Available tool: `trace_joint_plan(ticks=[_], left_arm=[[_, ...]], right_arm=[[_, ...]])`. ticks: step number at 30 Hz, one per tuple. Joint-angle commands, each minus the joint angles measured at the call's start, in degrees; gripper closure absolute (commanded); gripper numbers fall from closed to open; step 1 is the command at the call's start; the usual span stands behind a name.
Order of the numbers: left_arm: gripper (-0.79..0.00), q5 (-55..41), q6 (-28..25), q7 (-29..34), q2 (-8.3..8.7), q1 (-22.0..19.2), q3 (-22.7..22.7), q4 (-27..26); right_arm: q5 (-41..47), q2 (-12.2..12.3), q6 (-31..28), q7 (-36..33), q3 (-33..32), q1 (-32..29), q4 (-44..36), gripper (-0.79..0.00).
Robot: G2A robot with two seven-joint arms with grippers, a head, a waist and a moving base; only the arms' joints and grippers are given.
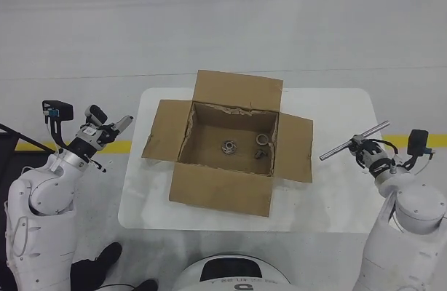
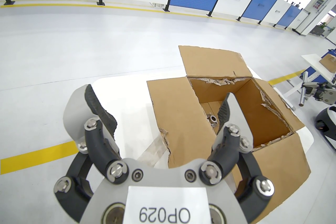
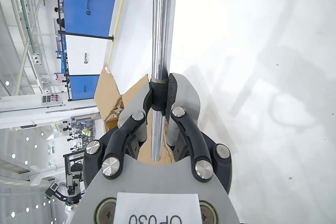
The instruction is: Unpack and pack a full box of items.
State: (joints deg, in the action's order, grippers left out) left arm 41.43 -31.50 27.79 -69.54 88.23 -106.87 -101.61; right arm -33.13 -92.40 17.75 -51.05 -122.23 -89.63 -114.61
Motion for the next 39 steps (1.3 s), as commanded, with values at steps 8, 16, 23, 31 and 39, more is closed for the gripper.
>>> trace_joint_plan(ticks=[8,16,23,31,39], left_arm=[[-0.785,0.0,0.0,0.0,0.0,0.0,0.0,0.0],[-0.785,0.0,0.0,0.0,0.0,0.0,0.0,0.0],[-0.785,0.0,0.0,0.0,0.0,0.0,0.0,0.0],[-0.785,0.0,0.0,0.0,0.0,0.0,0.0,0.0],[-0.785,0.0,0.0,0.0,0.0,0.0,0.0,0.0]], right_arm=[[13.7,0.4,-2.7,-5.1,5.6,-3.6,-11.5,0.0],[0.9,1.1,-2.8,-6.9,26.4,-4.3,-14.1,0.0],[-8.4,1.3,-0.9,-1.4,40.3,-2.9,-9.6,0.0],[-10.3,0.6,4.0,12.9,48.3,0.6,-3.3,0.0],[-16.3,0.6,10.6,16.0,51.4,6.1,7.3,0.0]])
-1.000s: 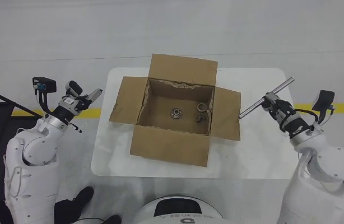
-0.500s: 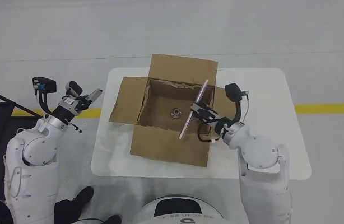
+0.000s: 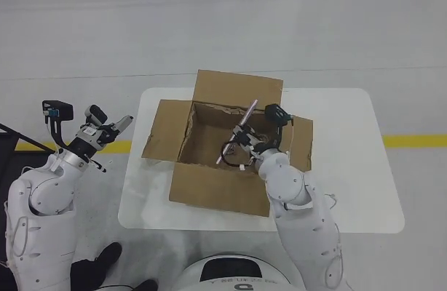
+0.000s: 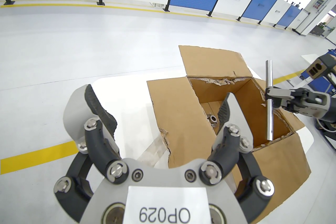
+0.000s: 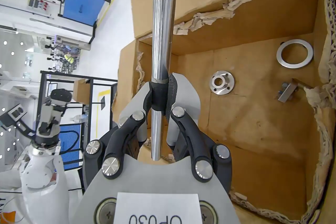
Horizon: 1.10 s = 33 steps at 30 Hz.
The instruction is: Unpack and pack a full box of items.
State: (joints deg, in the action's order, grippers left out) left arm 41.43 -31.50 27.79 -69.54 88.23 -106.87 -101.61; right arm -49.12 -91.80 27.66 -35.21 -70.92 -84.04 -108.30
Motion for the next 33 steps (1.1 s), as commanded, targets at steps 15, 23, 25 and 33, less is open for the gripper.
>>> trace_joint_plan(ticks=[15,23,25,33], left_arm=[[-0.785,0.0,0.0,0.0,0.0,0.0,0.0,0.0],[-0.785,0.0,0.0,0.0,0.0,0.0,0.0,0.0],[-0.785,0.0,0.0,0.0,0.0,0.0,0.0,0.0],[-0.785,0.0,0.0,0.0,0.0,0.0,0.0,0.0]], right_arm=[[-8.5,0.2,10.9,-5.6,3.7,7.6,13.6,0.0],[-10.8,-0.1,15.3,-8.4,5.7,11.8,20.9,0.0],[-11.5,-0.2,16.7,-9.0,6.4,12.9,23.2,0.0],[-11.9,-0.8,19.4,-8.8,8.2,15.8,28.5,-0.08]])
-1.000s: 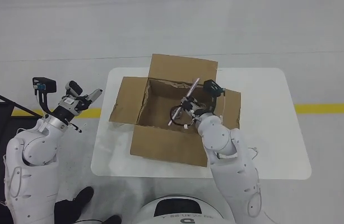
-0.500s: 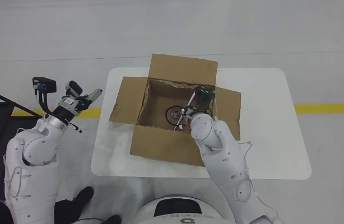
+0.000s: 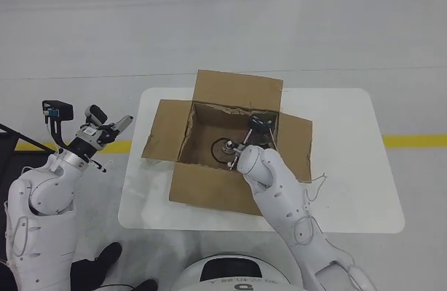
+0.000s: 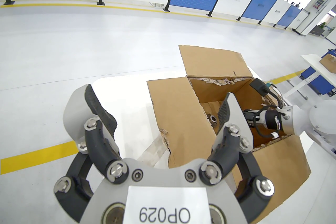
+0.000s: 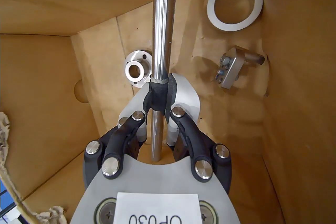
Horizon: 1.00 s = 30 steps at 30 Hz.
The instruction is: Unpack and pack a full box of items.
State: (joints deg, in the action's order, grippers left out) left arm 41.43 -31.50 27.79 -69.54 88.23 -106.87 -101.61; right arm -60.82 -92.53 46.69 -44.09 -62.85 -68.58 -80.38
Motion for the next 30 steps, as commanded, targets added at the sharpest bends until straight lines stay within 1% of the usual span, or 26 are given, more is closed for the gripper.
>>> trace_joint_plan(ticks=[1,3,5,6,7,10,12,15,18,21,23,25,27,28,30], left_arm=[[-0.785,0.0,0.0,0.0,0.0,0.0,0.0,0.0],[-0.785,0.0,0.0,0.0,0.0,0.0,0.0,0.0],[-0.785,0.0,0.0,0.0,0.0,0.0,0.0,0.0],[-0.785,0.0,0.0,0.0,0.0,0.0,0.0,0.0],[-0.785,0.0,0.0,0.0,0.0,0.0,0.0,0.0],[-0.785,0.0,0.0,0.0,0.0,0.0,0.0,0.0],[-0.785,0.0,0.0,0.0,0.0,0.0,0.0,0.0],[-0.785,0.0,0.0,0.0,0.0,0.0,0.0,0.0],[-0.785,0.0,0.0,0.0,0.0,0.0,0.0,0.0],[-0.785,0.0,0.0,0.0,0.0,0.0,0.0,0.0],[-0.785,0.0,0.0,0.0,0.0,0.0,0.0,0.0],[-0.785,0.0,0.0,0.0,0.0,0.0,0.0,0.0],[-0.785,0.0,0.0,0.0,0.0,0.0,0.0,0.0],[-0.785,0.0,0.0,0.0,0.0,0.0,0.0,0.0],[-0.785,0.0,0.0,0.0,0.0,0.0,0.0,0.0]], right_arm=[[-0.1,-0.1,0.6,0.2,0.3,0.6,1.2,-0.16],[0.1,-0.3,0.9,0.4,0.6,1.1,2.1,-0.283],[0.0,-0.3,1.0,0.6,0.9,1.4,2.8,-0.369],[-0.2,-0.4,1.1,0.6,1.1,1.5,3.0,-0.551],[-0.3,-0.4,1.2,0.5,1.2,1.6,2.9,-0.776],[-0.3,-0.2,0.5,-0.9,1.1,0.6,-0.5,-0.785],[-1.1,0.2,-0.4,-1.9,0.6,-1.1,-5.0,-0.785],[-1.8,1.2,-3.7,-4.2,-1.7,-5.9,-16.8,-0.785],[-1.1,2.5,-8.7,-7.6,-6.2,-12.6,-31.9,-0.785],[3.2,3.6,-13.9,-10.9,-12.1,-19.4,-44.7,-0.785],[7.7,4.0,-16.9,-11.1,-16.5,-23.0,-50.7,-0.785],[13.0,4.2,-19.3,-10.3,-20.8,-25.9,-54.0,-0.785],[18.6,4.3,-20.8,-8.8,-25.1,-27.4,-54.3,-0.785],[20.3,4.3,-20.7,-8.4,-26.3,-27.8,-54.3,-0.785],[20.3,4.3,-20.7,-8.4,-26.3,-27.8,-54.3,-0.785]])
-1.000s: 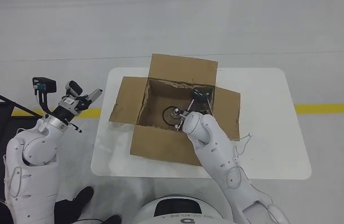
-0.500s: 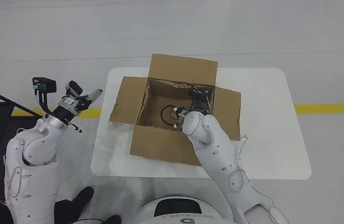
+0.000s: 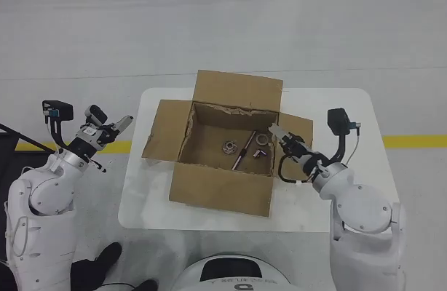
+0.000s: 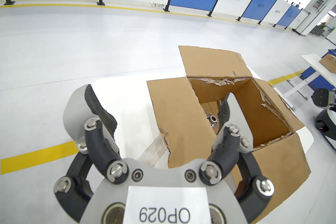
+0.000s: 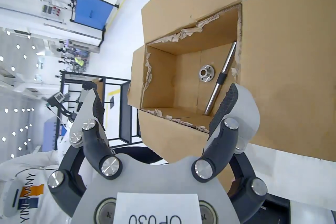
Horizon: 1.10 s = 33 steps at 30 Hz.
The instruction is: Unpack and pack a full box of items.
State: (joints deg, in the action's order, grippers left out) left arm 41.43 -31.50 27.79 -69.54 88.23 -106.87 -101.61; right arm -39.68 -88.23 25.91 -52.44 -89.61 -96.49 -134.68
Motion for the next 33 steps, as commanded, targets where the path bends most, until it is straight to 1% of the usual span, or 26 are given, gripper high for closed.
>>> trace_joint_plan(ticks=[1,7,8,11,13,15,19,24,27,33], left_arm=[[-0.785,0.0,0.0,0.0,0.0,0.0,0.0,0.0],[-0.785,0.0,0.0,0.0,0.0,0.0,0.0,0.0],[-0.785,0.0,0.0,0.0,0.0,0.0,0.0,0.0],[-0.785,0.0,0.0,0.0,0.0,0.0,0.0,0.0],[-0.785,0.0,0.0,0.0,0.0,0.0,0.0,0.0],[-0.785,0.0,0.0,0.0,0.0,0.0,0.0,0.0],[-0.785,0.0,0.0,0.0,0.0,0.0,0.0,0.0],[-0.785,0.0,0.0,0.0,0.0,0.0,0.0,0.0],[-0.785,0.0,0.0,0.0,0.0,0.0,0.0,0.0],[-0.785,0.0,0.0,0.0,0.0,0.0,0.0,0.0]], right_arm=[[-0.9,0.0,0.1,-0.1,0.4,0.1,0.0,-0.785],[-0.5,0.0,0.2,0.1,0.4,0.0,0.5,-0.785],[0.6,-0.1,0.9,0.9,-0.2,0.2,1.8,-0.785],[4.5,0.0,5.8,5.5,-6.6,3.2,8.4,-0.785],[3.1,0.2,8.8,7.6,-9.2,4.3,12.5,-0.785],[2.2,0.5,10.5,9.0,-11.5,5.7,16.4,-0.785],[-0.2,1.1,12.2,11.5,-13.6,8.7,23.4,-0.785],[2.5,1.6,11.4,6.7,-12.4,12.2,30.2,-0.785],[6.5,2.1,10.4,0.3,-12.3,15.2,35.5,-0.785],[22.1,3.3,12.1,-13.5,-18.5,21.8,44.7,-0.785]])
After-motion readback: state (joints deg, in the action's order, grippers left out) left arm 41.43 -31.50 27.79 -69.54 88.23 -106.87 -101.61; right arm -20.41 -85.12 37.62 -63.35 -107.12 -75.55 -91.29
